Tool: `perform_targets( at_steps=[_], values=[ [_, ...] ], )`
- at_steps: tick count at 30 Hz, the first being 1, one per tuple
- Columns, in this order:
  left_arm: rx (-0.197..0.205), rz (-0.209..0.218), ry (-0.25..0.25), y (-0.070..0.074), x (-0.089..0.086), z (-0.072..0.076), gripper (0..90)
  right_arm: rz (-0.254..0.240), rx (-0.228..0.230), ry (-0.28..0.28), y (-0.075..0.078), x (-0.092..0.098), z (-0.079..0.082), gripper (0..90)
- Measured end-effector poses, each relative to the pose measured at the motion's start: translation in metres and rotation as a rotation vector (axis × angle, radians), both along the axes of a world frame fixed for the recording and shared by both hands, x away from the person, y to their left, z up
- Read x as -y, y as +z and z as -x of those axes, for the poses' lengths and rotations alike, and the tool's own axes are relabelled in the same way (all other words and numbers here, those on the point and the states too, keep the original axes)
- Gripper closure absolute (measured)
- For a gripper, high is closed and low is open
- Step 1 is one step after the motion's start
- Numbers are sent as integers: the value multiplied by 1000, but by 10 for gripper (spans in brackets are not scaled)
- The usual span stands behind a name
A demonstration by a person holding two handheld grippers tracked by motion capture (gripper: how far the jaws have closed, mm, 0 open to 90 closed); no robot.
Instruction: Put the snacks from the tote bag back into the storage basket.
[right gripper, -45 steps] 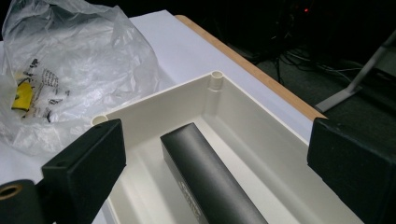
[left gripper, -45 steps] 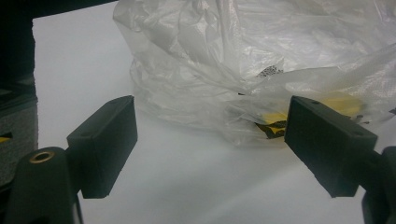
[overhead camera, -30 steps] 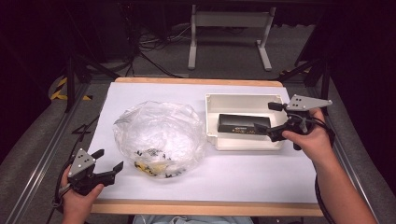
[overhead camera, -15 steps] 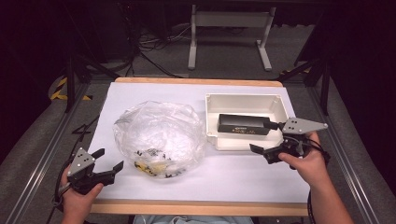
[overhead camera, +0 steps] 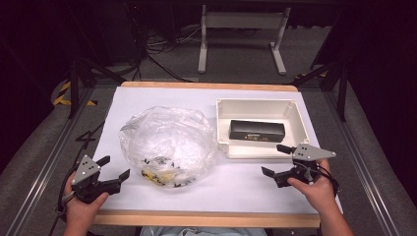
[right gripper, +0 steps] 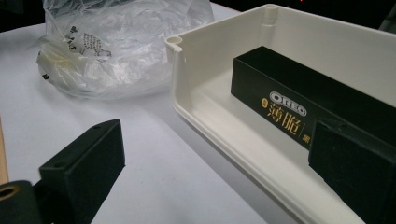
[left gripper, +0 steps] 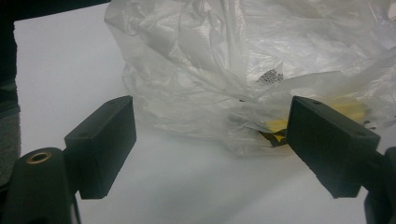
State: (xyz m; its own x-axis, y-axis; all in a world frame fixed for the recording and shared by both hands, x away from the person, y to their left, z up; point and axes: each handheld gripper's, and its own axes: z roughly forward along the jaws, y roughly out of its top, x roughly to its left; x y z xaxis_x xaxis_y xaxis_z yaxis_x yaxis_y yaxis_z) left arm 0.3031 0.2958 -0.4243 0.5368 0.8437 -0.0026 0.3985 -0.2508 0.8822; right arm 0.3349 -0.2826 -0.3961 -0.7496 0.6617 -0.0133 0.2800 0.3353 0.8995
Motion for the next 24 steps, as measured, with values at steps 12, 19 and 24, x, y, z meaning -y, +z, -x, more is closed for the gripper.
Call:
perform_targets(
  at_steps=[12,19,24],
  values=[
    [2,88,2,-9,-6,-4,166,45,-53,-25,-38,1,4,47],
    [2,75,9,-14,-5,-6,169,85,-146,-78,-44,7,3,52],
    [-1,59,6,-15,-5,-7,168,90,-152,-73,-46,8,1,50]
  ],
)
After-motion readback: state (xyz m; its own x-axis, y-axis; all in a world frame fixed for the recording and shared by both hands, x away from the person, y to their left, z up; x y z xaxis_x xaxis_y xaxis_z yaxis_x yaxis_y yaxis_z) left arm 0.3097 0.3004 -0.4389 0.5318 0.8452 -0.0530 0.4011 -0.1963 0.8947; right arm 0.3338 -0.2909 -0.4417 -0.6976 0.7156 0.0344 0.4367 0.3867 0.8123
